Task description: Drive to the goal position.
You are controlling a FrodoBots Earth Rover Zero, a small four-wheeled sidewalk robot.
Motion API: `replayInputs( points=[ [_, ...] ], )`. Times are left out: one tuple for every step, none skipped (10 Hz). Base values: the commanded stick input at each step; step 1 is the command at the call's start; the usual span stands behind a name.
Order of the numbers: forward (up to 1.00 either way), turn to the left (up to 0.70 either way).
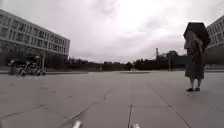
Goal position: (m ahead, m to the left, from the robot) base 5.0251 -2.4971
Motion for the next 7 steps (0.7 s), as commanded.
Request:
replayInputs(
  points=[
    [0.7,0.0],
    [0.7,0.0],
    [0.7,0.0],
    [0.7,0.0],
    [0.7,0.0],
    [0.7,-0.11],
    [0.7,-0.25]
  ],
)
